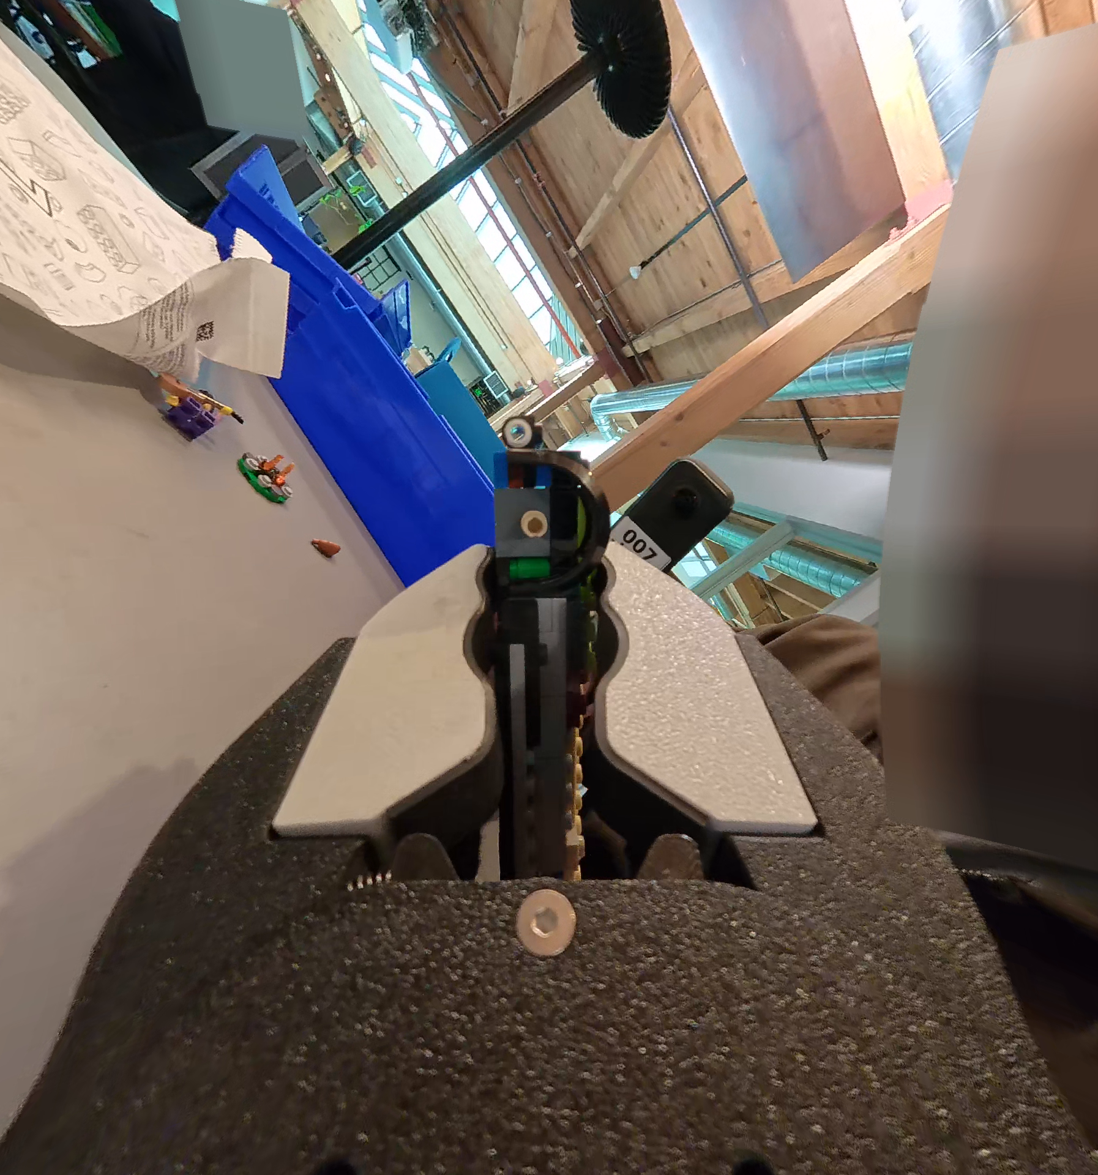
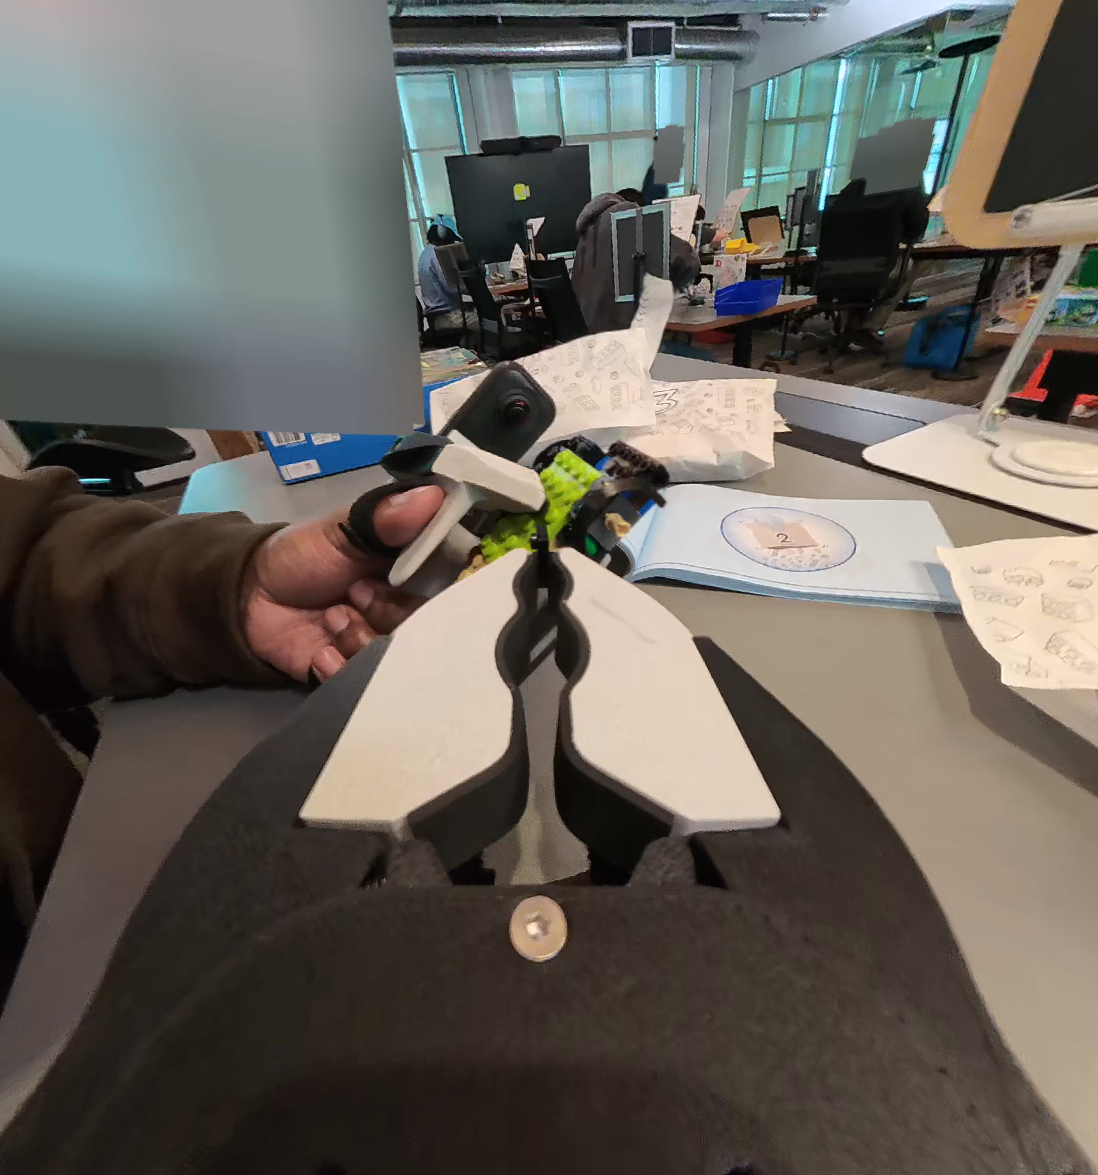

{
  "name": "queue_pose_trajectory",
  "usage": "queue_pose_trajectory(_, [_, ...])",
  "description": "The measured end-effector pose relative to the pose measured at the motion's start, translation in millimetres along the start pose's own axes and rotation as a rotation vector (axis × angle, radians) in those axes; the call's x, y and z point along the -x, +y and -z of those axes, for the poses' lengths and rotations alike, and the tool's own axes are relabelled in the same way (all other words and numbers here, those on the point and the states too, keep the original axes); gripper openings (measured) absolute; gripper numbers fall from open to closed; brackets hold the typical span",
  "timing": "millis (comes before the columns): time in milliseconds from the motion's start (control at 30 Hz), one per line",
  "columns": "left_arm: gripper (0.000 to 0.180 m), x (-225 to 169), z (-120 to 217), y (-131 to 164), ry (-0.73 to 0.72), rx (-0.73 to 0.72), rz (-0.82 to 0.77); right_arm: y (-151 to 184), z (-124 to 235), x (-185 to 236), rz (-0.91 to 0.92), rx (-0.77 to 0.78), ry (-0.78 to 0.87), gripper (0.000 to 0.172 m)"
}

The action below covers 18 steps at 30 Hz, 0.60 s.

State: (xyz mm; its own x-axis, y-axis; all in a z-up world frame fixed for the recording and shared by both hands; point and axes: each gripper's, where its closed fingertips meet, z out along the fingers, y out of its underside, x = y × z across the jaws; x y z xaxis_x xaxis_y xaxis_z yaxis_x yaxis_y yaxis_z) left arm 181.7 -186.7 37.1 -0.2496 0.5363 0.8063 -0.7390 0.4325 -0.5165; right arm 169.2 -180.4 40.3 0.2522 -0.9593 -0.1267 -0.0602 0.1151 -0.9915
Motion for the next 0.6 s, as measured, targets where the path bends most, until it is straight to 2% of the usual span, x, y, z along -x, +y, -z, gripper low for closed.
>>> queue_pose_trajectory(133, [0.027, 1, 2, -4, 0.003, -0.021, 0.019, -3, 2, -1, -0.029, -0.012, -0.015, 0.003])
queue_pose_trajectory(333, [0.027, 4, 6, -8, -0.005, -0.046, 0.046, 5, 8, -10, -0.066, 0.054, 0.002, 0.003])
queue_pose_trajectory(600, [0.027, 6, 11, -12, -0.018, -0.063, 0.062, 35, 33, -12, -0.268, 0.158, 0.085, 0.003])
